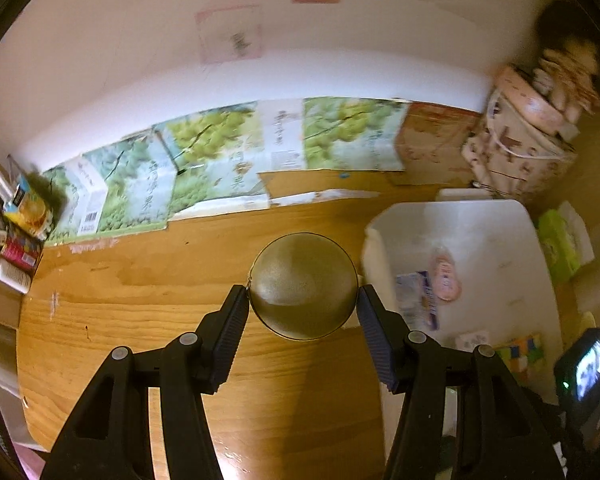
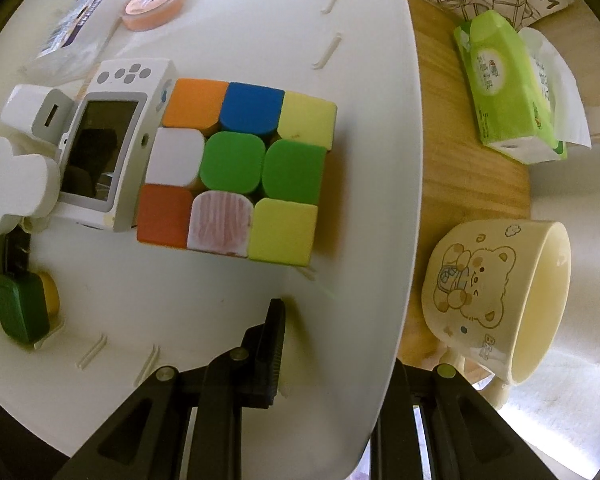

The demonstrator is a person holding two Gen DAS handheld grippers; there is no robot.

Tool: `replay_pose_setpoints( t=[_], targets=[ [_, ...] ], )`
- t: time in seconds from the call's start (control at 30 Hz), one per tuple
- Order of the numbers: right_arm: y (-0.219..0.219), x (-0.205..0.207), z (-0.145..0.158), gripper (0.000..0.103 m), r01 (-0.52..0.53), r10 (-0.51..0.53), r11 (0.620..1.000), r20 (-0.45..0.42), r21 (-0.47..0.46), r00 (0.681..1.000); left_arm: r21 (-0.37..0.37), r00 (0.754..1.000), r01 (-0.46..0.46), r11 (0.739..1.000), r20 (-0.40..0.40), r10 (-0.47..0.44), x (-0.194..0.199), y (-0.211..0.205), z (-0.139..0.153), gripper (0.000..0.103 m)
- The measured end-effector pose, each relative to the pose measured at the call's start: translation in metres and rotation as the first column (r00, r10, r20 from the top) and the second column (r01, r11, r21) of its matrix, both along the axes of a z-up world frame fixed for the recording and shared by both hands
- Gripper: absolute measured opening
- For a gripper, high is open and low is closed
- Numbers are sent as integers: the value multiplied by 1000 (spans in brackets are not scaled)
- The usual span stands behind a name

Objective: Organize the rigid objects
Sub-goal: 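Lift the beige compact with the left gripper and carry it over the tray, then lower the beige compact into the tray and open the left gripper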

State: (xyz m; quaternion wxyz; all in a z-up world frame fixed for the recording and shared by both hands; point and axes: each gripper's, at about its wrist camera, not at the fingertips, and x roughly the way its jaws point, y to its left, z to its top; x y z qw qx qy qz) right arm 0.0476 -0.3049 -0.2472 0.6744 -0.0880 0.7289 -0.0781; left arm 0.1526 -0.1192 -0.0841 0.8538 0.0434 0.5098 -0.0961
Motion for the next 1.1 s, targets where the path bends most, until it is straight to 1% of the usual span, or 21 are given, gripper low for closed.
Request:
replay_pose_setpoints(
  t=[0.3, 0.53, 0.73, 0.87, 0.93, 1.1],
  targets=[
    [4, -17, 5, 22, -15, 15, 1000, 24, 3, 1000, 16, 992, 128, 992, -7, -127, -33, -44, 3, 60],
    [4, -31, 10, 23, -27, 26, 1000, 44, 17, 999, 21, 978, 203, 979, -55, -201, -56, -73, -8, 60],
    [1, -46, 11, 23, -31, 29, 999, 59, 30, 998, 51, 955, 283, 958, -111, -277, -75, -98, -22, 60],
    [-1, -56, 16, 23, -30, 27, 999, 69, 39, 997, 54, 940, 322, 945, -139, -312, -86, -111, -29, 60],
    [-4, -60, 18, 23, -26, 22, 999, 75, 46, 997, 55, 931, 342, 938, -151, -331, -91, -117, -32, 60],
    [-10, -69, 23, 23, -19, 14, 998, 82, 58, 997, 53, 920, 371, 927, -156, -359, -100, -126, -33, 60]
  ],
)
